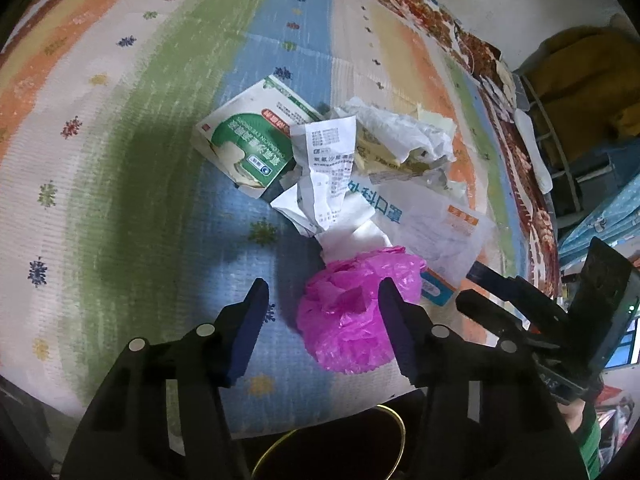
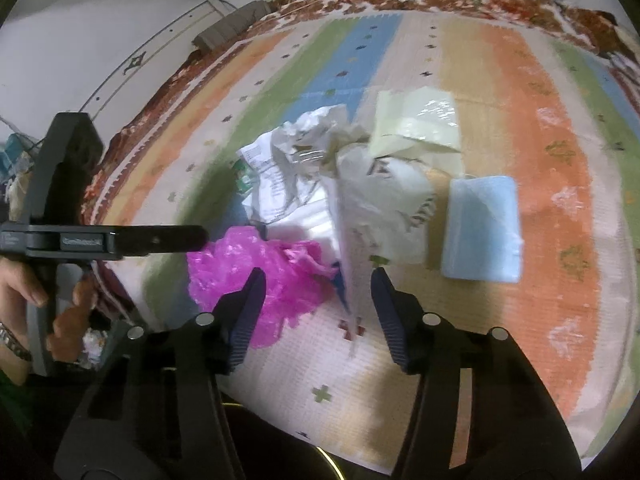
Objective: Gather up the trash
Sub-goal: 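Reach the left tool to the pink plastic bag and close on it, then lift the pink bag with the left tool while the right tool grasps the mask package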
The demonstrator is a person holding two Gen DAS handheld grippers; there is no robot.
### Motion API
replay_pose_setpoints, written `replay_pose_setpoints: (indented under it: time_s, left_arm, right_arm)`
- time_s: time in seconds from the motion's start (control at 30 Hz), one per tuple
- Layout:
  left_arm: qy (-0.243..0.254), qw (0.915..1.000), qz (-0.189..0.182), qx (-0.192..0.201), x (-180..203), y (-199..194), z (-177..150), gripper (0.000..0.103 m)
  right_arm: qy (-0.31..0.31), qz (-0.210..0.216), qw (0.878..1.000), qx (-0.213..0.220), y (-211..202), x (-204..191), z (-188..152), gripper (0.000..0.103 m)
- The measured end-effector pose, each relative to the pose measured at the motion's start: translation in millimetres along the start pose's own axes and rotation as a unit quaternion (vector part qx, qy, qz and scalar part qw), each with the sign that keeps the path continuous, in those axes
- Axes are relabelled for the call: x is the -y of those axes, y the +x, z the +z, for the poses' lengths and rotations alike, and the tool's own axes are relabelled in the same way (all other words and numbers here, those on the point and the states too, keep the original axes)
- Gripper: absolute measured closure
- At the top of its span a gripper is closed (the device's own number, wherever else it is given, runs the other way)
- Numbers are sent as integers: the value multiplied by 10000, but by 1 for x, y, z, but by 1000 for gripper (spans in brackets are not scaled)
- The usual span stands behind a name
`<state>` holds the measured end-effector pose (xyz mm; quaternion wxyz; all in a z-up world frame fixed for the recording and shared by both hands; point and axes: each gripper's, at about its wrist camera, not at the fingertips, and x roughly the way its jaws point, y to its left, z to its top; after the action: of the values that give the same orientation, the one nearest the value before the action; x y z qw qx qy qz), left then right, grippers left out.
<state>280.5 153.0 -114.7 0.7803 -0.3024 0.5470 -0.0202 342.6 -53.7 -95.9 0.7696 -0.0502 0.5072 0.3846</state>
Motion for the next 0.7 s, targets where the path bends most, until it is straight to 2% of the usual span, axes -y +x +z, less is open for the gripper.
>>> replay_pose_setpoints:
  time_s: [0.07,0.1,0.17,0.2,0.23,0.3,0.47,0.7]
  left_arm:
    - [-73,9999,-137,-62,-1,5,1,60]
    - [-88,9998,-165,-84,-1,7,2,63]
    - [-66,9998,-154,-133,0,10,1,74]
    - [-46,9998,-150,-151,1,11,0,85]
    - [-28,9997,-162,-153,2,11,0,89]
    - [16,9999,-127,-101,6,7,0,95]
    - [-61,9999,-90,-57,11,-9,1,97]
    - [64,9995,288,142,16,-31,3,97]
  right_arm:
    - [-82,-143,9999,-50,5,-2,2,66]
    - [-71,-159,9998,-61,7,-3,2,74]
    - [-34,-151,9998,-115,12,-3,3,83]
    - [-47,-151,9998,-140,15,-3,4,88]
    - [-73,-150,9997,-159,16,-4,4,90]
    - [-126,-143,9996,-186,16,-4,3,102]
    - [-144,-228,9995,-179,5,-5,3,102]
    - [-149,-377,9992,-60,-18,-10,6,102]
